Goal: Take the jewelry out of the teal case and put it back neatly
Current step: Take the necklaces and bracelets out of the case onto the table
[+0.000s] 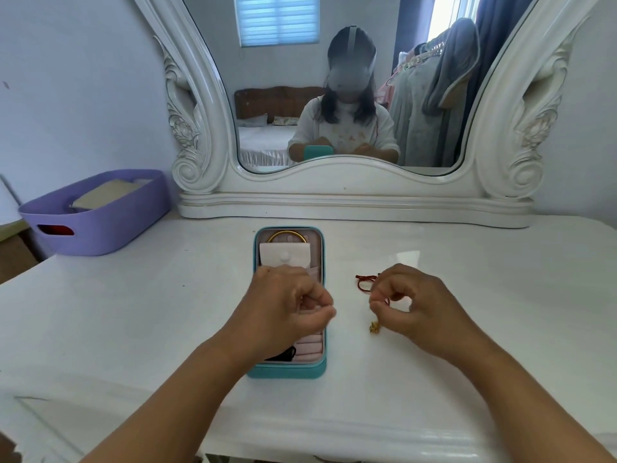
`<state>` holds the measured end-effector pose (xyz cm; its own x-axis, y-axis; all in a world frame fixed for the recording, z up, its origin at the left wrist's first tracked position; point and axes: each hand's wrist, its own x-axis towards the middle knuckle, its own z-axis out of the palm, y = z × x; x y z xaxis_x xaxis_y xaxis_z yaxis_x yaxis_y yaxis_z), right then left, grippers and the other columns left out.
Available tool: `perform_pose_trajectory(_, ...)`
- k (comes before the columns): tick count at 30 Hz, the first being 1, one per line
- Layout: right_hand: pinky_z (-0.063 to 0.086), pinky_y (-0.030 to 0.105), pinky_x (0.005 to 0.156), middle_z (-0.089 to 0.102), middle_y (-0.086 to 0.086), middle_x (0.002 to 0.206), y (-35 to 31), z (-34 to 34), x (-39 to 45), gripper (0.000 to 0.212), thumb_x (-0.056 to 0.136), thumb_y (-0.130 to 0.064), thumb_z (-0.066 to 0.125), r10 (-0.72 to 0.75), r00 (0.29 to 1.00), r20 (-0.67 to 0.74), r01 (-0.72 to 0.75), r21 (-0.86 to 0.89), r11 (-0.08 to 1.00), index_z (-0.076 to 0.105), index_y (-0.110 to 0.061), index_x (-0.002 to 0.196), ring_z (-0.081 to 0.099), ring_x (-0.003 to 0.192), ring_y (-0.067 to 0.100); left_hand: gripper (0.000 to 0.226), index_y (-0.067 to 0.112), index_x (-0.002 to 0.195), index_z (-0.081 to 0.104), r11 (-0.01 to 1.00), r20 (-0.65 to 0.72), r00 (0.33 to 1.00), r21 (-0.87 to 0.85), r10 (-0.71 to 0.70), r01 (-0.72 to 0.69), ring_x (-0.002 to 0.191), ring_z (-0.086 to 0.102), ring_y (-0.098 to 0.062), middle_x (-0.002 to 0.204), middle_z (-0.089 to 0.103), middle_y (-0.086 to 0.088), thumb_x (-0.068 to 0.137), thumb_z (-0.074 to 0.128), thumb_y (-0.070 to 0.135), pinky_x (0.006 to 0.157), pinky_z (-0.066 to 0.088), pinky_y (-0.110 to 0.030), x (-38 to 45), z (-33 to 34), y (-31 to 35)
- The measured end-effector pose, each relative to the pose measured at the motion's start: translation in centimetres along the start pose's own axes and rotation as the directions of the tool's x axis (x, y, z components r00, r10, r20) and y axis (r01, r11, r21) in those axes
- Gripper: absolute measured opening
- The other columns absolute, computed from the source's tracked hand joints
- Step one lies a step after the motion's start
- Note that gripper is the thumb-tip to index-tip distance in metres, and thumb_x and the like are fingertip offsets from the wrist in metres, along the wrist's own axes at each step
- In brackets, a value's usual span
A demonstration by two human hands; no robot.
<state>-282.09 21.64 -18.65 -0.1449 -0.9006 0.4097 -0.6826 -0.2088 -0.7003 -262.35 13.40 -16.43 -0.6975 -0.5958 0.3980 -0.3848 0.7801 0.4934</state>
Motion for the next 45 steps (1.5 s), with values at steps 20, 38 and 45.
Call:
perform_pose_trajectory(20, 0.030, 0.002, 0.084, 0.053, -0.020, 0.104, 3.3, -1.2, -3.8, 0.016, 0.067, -0.032, 0.068, -0.023, 0.990, 0.138, 0.045, -0.161, 0.986, 0.064, -0.025, 0.081, 0.042, 0.108, -0.005, 0.026, 0.032, 0.103, 0.066, 0.967, 0.281, 0.960, 0.243, 0.008, -0.079, 0.096, 0.049, -0.008, 0.090, 0.058, 0.012, 0.080, 0.061, 0.045, 0.086, 0.022, -0.027, 1.6, 5.7, 3.5)
perform_pose_trajectory(38, 0.044, 0.023, 0.092, 0.066, -0.013, 0.102, -0.1, -0.5, -1.5, 0.016, 0.079, -0.014, 0.069, 0.124, 0.991, 0.054, -0.132, 0.182, 0.974, 0.067, -0.029, 0.083, 0.057, 0.108, 0.006, 0.021, 0.030, 0.077, 0.068, 0.967, -0.235, 0.951, -0.202, -0.199, 0.152, 0.074, 0.057, -0.003, 0.077, 0.063, 0.010, 0.078, 0.068, 0.008, 0.064, 0.043, -0.006, -1.6, -2.0, -1.6)
perform_pose_trajectory(45, 0.041, 0.014, 0.085, 0.065, -0.012, 0.095, -3.1, 3.3, 0.6, 0.011, 0.079, -0.017, 0.068, -0.028, 0.990, 0.140, 0.015, 0.095, 0.995, 0.066, -0.025, 0.086, 0.057, 0.097, 0.003, 0.016, 0.032, 0.079, 0.068, 0.960, -0.141, 0.951, -0.104, -0.274, 0.261, 0.079, 0.055, 0.000, 0.080, 0.064, 0.010, 0.081, 0.066, 0.016, 0.060, 0.039, -0.002, -3.2, -2.4, -4.1)
